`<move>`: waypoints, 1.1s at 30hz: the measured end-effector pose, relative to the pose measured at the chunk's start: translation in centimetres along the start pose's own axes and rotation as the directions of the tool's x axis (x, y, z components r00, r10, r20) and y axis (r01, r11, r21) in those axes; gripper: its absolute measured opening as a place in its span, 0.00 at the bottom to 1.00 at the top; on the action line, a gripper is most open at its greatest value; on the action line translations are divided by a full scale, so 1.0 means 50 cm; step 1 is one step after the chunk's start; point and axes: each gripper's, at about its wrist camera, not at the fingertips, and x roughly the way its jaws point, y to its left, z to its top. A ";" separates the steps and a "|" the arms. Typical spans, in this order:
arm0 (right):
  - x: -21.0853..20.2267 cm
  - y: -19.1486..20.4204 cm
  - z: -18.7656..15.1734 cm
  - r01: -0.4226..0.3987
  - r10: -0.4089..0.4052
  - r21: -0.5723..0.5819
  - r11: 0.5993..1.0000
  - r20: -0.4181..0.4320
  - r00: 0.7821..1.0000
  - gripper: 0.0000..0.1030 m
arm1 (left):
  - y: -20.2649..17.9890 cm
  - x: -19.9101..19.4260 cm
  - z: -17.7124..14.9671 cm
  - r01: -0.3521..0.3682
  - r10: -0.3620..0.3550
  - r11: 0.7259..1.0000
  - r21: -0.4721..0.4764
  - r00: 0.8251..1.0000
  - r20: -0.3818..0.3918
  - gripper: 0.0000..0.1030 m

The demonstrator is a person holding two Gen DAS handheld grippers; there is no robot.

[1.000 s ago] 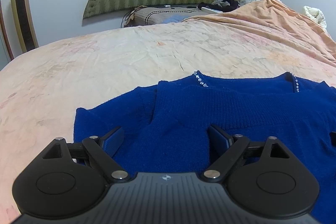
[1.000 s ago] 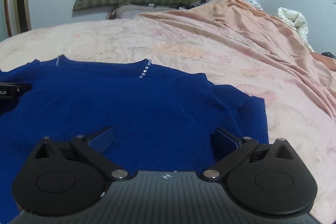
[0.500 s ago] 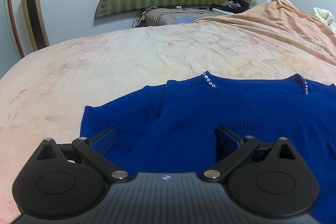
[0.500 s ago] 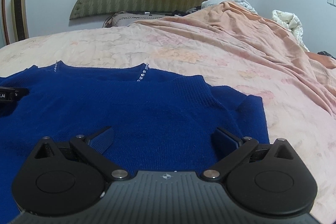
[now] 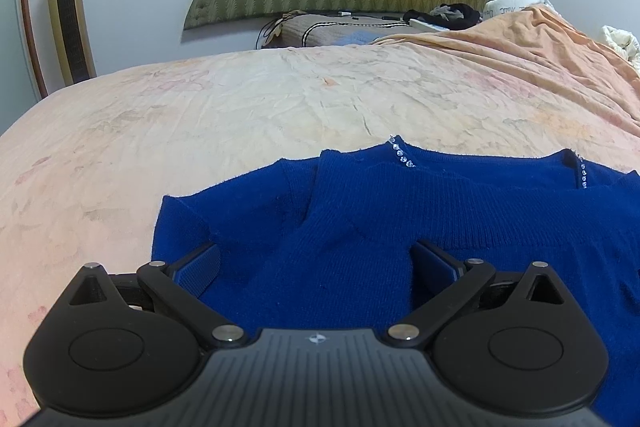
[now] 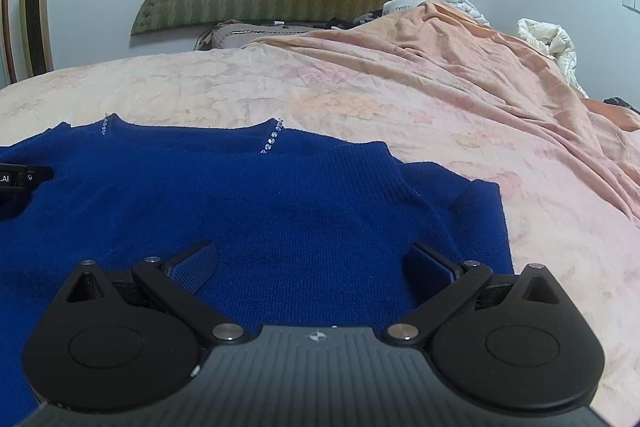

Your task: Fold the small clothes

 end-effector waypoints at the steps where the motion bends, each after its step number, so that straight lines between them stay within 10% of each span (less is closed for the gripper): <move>1: 0.000 -0.001 0.000 -0.001 0.001 0.001 1.000 0.000 1.000 1.00 | 0.000 0.000 0.000 0.000 0.000 1.000 0.000 1.000 0.000 1.00; 33: 0.000 -0.001 0.001 -0.007 0.007 0.005 1.000 -0.002 1.000 1.00 | 0.002 0.002 0.000 0.010 -0.010 1.000 -0.011 1.000 -0.003 1.00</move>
